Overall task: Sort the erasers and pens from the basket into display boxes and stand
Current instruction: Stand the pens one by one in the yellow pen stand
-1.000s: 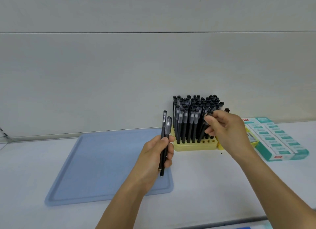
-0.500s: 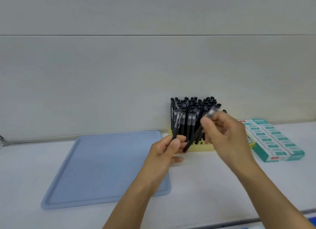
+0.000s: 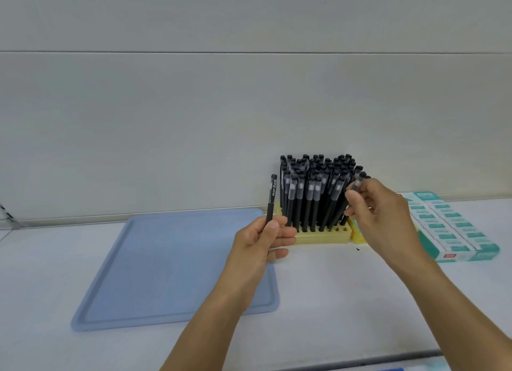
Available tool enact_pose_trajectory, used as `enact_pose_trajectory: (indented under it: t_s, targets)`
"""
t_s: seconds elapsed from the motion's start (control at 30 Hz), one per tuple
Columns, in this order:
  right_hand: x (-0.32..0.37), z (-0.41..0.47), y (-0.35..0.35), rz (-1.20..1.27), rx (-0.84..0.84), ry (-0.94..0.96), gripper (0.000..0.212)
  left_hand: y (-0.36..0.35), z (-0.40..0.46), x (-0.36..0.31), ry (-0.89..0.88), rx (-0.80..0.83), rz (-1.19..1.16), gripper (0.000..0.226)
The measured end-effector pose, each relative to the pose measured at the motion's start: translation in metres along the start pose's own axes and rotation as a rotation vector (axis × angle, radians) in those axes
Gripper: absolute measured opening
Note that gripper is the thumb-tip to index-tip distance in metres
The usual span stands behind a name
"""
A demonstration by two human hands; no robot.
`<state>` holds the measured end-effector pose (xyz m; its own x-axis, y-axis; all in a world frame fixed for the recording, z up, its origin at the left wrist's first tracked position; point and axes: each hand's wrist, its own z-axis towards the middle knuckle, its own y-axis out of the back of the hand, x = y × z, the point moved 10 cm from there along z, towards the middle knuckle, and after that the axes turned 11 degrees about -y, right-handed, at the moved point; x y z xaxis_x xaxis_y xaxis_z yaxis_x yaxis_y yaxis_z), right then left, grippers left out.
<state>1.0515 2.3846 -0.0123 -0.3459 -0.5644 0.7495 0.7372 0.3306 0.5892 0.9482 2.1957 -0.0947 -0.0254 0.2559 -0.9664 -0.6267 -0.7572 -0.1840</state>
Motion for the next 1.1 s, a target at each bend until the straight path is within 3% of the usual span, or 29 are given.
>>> enact_pose_trajectory:
  t_s: [0.2, 0.3, 0.37, 0.5, 0.6, 0.7, 0.83, 1.1]
  targets:
    - [-0.020, 0.004, -0.024, -0.041, 0.168, -0.089, 0.018, -0.008, -0.004, -0.001, 0.035, 0.041, -0.010, 0.025]
    - [-0.021, -0.005, -0.003, -0.115, 0.035, -0.124, 0.017, -0.014, -0.006, -0.006, 0.024, 0.077, -0.004, 0.024]
    - [-0.006, -0.020, 0.007, 0.069, 0.013, -0.078, 0.016, -0.023, -0.007, -0.005, 0.009, 0.119, 0.035, 0.023]
    - [0.024, -0.050, -0.030, 0.238, 0.355, 0.027, 0.005, -0.056, -0.013, 0.001, -0.019, 0.293, 0.209, 0.021]
    - [0.009, -0.036, -0.005, 0.321, 0.165, -0.033, 0.011, -0.053, -0.009, 0.000, -0.147, 0.292, 0.616, 0.028]
    - [-0.013, -0.014, 0.027, 0.185, -0.042, -0.065, 0.013, -0.030, -0.004, -0.010, -0.264, 0.196, 1.109, 0.042]
    - [-0.025, 0.001, 0.015, 0.014, -0.012, -0.035, 0.014, -0.026, -0.002, 0.002, -0.236, 0.247, 1.228, 0.045]
    - [-0.035, 0.013, -0.018, -0.097, 0.099, -0.009, 0.015, -0.024, 0.004, 0.007, -0.224, 0.264, 1.206, 0.043]
